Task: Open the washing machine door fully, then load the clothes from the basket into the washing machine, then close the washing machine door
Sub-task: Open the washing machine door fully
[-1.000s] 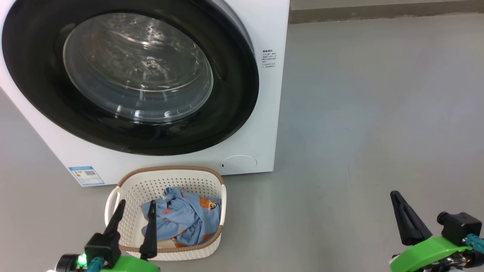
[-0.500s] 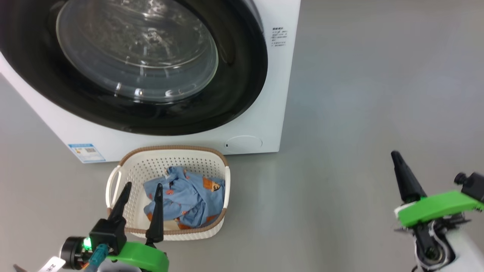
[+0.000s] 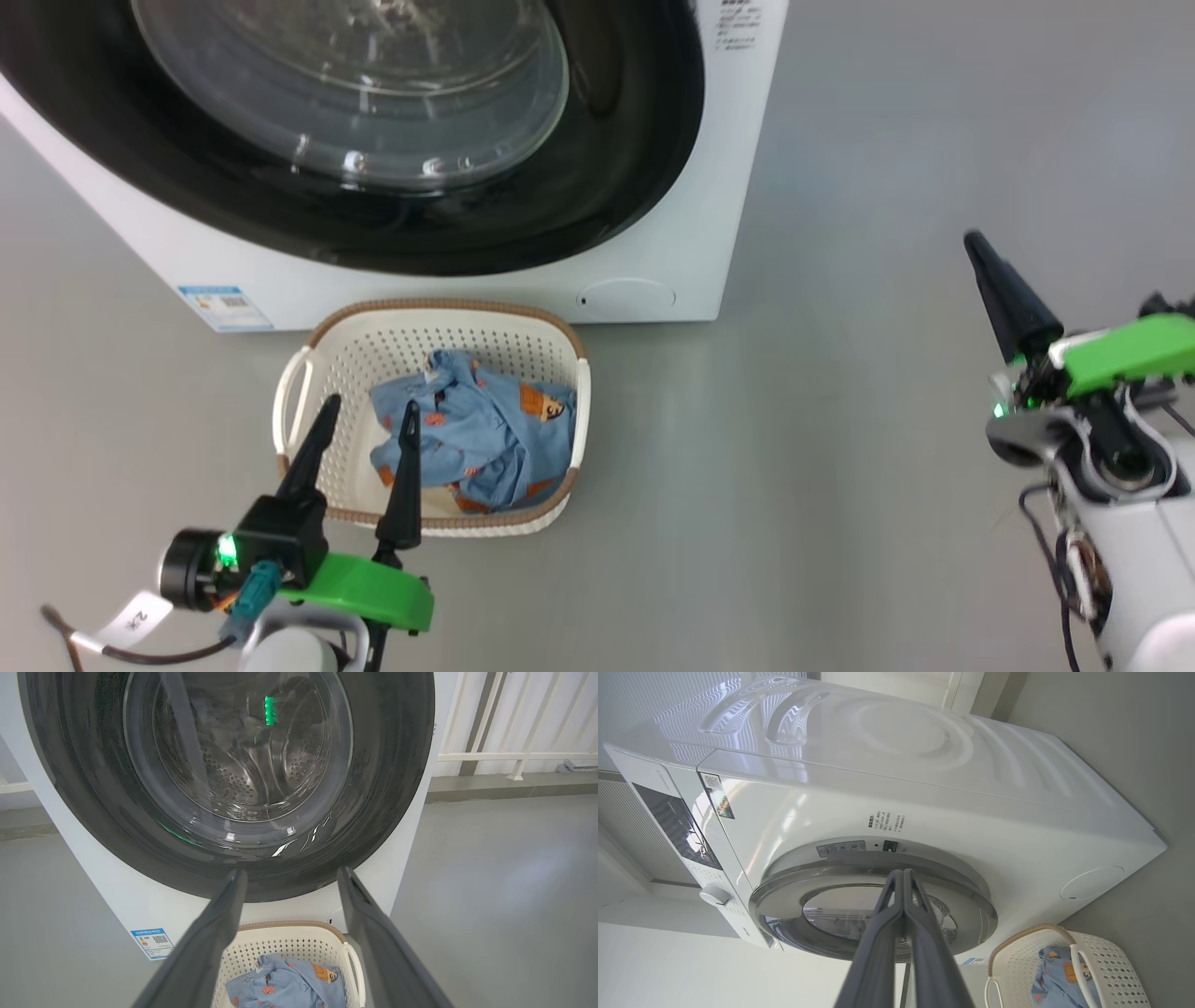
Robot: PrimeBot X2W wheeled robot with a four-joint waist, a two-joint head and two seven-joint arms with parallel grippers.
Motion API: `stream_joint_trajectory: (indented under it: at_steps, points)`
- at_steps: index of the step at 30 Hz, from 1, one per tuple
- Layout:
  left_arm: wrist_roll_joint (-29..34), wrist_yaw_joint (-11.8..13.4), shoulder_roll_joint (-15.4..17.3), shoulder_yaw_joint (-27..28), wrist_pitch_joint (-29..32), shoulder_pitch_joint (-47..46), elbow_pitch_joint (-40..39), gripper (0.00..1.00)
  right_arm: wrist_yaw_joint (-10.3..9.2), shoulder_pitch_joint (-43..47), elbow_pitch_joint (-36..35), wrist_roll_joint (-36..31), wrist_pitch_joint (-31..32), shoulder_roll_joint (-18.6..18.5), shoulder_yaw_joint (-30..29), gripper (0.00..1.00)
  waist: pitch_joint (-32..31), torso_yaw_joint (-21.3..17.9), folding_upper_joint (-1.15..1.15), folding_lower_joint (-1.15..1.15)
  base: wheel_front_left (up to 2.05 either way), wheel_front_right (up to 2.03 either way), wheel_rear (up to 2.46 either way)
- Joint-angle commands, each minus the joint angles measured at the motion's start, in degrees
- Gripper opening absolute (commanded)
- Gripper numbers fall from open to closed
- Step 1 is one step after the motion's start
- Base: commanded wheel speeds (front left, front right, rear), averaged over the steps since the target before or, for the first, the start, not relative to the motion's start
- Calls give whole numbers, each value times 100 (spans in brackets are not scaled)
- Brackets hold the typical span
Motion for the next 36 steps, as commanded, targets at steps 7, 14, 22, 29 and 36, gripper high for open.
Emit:
stream_joint_trajectory:
  at_steps: [7, 14, 22, 29, 36]
  points:
    - [-110, 127, 95, -19, -54, -374, -304, 100, -6, -1226, 704, 1174, 1407, 132, -189, 0, 499, 259, 0, -1, 0, 0, 0]
    - [-188, 161, 95, -117, -54, -567, -340, 100, -6, -2238, 1360, 1518, 1960, 146, -180, 0, 810, 410, 0, -1, 0, 0, 0]
    - [-274, 248, 95, -220, -54, -758, -413, 100, -6, -3415, 1865, 1683, 2142, 262, -116, 0, 1148, 554, 0, -1, 0, 0, 0]
    - [-362, 291, 95, -367, -54, -930, -430, 100, -6, -4178, 2297, 1592, 2205, 261, 72, 0, 1361, 700, 0, -1, 0, 0, 0]
    - [-442, 356, 95, -479, -54, -1084, -475, 100, -6, -4869, 2850, 1404, 2287, 234, 342, 0, 1586, 834, 0, -1, 0, 0, 0]
